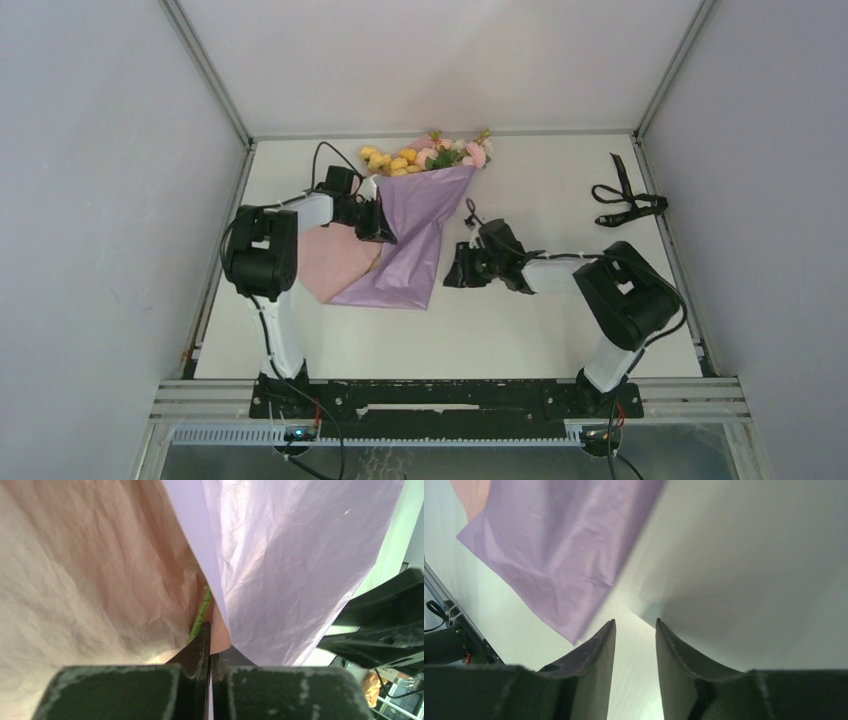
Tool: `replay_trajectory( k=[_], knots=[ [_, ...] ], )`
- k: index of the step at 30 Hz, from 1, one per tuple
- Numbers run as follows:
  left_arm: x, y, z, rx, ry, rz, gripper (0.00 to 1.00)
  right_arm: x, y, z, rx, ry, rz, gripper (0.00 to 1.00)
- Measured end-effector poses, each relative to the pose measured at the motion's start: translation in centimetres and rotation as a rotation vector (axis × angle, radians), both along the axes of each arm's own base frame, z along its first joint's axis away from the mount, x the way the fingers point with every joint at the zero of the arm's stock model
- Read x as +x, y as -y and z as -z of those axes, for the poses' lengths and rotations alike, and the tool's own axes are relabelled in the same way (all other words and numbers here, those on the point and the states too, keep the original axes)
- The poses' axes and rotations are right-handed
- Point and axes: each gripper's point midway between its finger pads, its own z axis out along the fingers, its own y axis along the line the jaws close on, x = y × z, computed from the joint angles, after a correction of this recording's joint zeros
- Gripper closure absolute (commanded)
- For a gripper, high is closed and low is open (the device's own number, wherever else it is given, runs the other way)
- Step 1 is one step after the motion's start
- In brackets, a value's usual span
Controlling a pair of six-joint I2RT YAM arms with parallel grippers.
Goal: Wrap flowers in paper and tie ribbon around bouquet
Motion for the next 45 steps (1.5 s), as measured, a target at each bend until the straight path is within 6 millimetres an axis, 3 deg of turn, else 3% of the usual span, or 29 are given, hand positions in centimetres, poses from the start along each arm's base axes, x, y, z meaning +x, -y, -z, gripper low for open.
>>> replay_trajectory(
  k=[3, 7, 9, 10, 13, 16, 20, 22, 24, 25, 28, 31, 33, 36, 39, 41, 43, 45],
  knots=[
    [0.1, -0.2, 0.0, 0.012, 0.014, 0.003, 1.00, 0.2, 2.8, -0.6, -0.001, -0.027, 0.054, 0.35],
    [0.2, -0.4, 0.1, 0.026, 0.029, 0.010, 1.00, 3.1, 4.5, -3.2, 0.028, 0.014, 0.103, 0.26],
    [0.2, -0.4, 0.1, 0.029, 0.035, 0.014, 1.00, 6.4, 4.7, -5.5, 0.064, 0.063, 0.140, 0.15],
    [0.1, -0.5, 0.1, 0.032, 0.036, 0.014, 1.00, 8.3, 4.7, -6.8, 0.090, 0.094, 0.156, 0.02],
    [0.0, -0.8, 0.2, 0.048, 0.047, 0.019, 1.00, 14.8, 5.0, -9.5, 0.138, 0.174, 0.221, 0.01],
    [0.1, -0.9, 0.1, 0.057, 0.057, 0.021, 1.00, 19.5, 5.0, -9.3, 0.145, 0.197, 0.248, 0.00],
    [0.0, -1.0, 0.2, 0.067, 0.062, 0.025, 1.00, 23.4, 4.9, -6.0, 0.119, 0.146, 0.260, 0.05],
    [0.0, -1.1, 0.3, 0.078, 0.065, 0.028, 1.00, 24.0, 4.5, -4.2, 0.112, 0.109, 0.251, 0.19],
    [-0.1, -1.3, 0.5, 0.092, 0.065, 0.031, 1.00, 24.3, 4.2, -2.7, 0.114, 0.074, 0.239, 0.51],
    [-0.1, -1.4, 0.5, 0.099, 0.064, 0.031, 1.00, 24.5, 4.3, -2.1, 0.119, 0.049, 0.241, 0.60],
    [-0.4, -1.6, 0.7, 0.120, 0.064, 0.048, 1.00, 24.5, 4.1, -1.4, 0.145, 0.008, 0.230, 0.80],
    [-0.8, -1.6, 0.8, 0.141, 0.070, 0.071, 1.00, 24.9, 4.8, -2.0, 0.179, -0.008, 0.238, 0.91],
    [-1.0, -1.6, 0.9, 0.157, 0.073, 0.085, 1.00, 25.6, 5.7, -2.8, 0.199, -0.001, 0.244, 0.93],
    [-1.3, -1.4, 0.9, 0.165, 0.082, 0.111, 1.00, 26.3, 6.7, -3.5, 0.213, 0.007, 0.258, 0.87],
    [-1.6, -1.4, 0.7, 0.168, 0.079, 0.119, 1.00, 26.7, 7.6, -3.6, 0.206, 0.009, 0.273, 0.66],
    [-1.7, -1.5, 0.6, 0.169, 0.075, 0.120, 1.00, 27.0, 8.3, -3.5, 0.184, 0.018, 0.287, 0.61],
    [-1.8, -1.6, 0.5, 0.168, 0.070, 0.112, 1.00, 26.9, 8.9, -3.6, 0.159, 0.020, 0.295, 0.58],
    [-1.7, -1.5, 0.2, 0.165, 0.073, 0.105, 1.00, 25.3, 9.2, -4.1, 0.124, 0.029, 0.290, 0.57]
  ],
)
